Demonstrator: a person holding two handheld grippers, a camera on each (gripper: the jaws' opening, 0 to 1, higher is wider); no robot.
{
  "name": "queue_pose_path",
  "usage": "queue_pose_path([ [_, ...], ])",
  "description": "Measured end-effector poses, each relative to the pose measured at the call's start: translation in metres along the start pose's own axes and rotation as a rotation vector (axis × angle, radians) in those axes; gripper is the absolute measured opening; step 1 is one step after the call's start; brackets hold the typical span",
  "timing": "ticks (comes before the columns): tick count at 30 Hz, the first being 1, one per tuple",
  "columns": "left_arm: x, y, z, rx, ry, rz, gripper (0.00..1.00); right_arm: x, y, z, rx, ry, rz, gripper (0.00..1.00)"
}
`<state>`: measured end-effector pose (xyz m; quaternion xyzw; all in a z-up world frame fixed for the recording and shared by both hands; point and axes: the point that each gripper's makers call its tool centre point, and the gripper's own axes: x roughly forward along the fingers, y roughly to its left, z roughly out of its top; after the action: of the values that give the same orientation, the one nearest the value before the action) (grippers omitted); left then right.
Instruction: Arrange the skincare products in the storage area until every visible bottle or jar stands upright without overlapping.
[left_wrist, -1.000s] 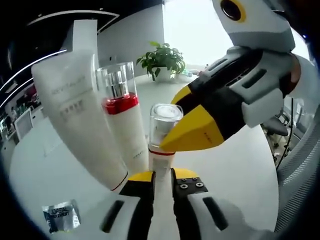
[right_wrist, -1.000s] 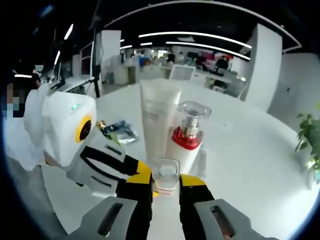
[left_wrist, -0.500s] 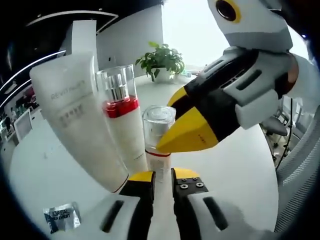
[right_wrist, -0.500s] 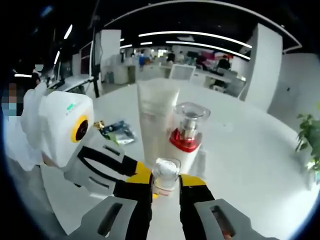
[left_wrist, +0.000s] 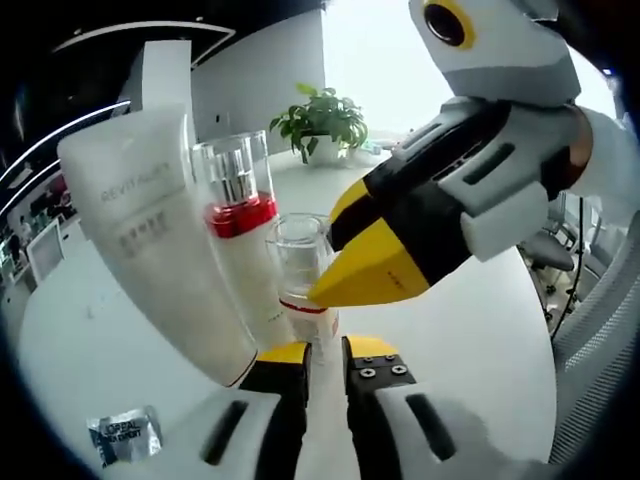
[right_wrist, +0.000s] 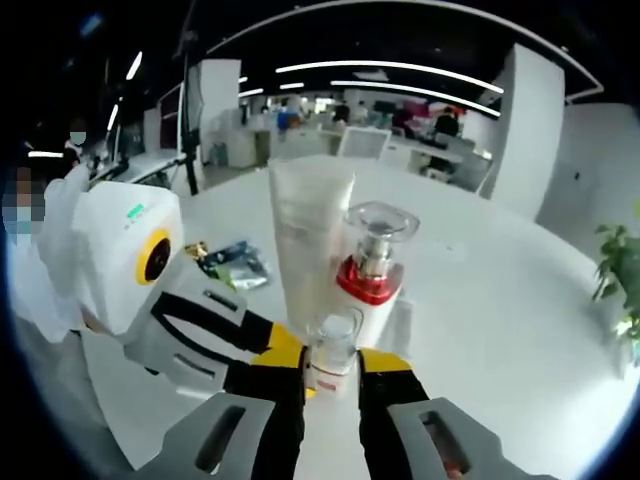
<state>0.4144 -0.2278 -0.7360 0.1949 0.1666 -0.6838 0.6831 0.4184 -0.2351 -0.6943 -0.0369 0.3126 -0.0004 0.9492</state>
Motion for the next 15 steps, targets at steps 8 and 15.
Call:
queue_pose_path([
  [8,-0.0011,0.0009,0.0009,0.004,0.000,0.005,0.10,-0.0009,0.0011,0.0010,-0.005,-0.004,0.002,0.14],
  [15,-0.0026,-0.0005,0.0013,0.005,0.002,0.006,0.12,-0.0058,0.0017,0.0028,-0.004,-0.015,0.001,0.19],
])
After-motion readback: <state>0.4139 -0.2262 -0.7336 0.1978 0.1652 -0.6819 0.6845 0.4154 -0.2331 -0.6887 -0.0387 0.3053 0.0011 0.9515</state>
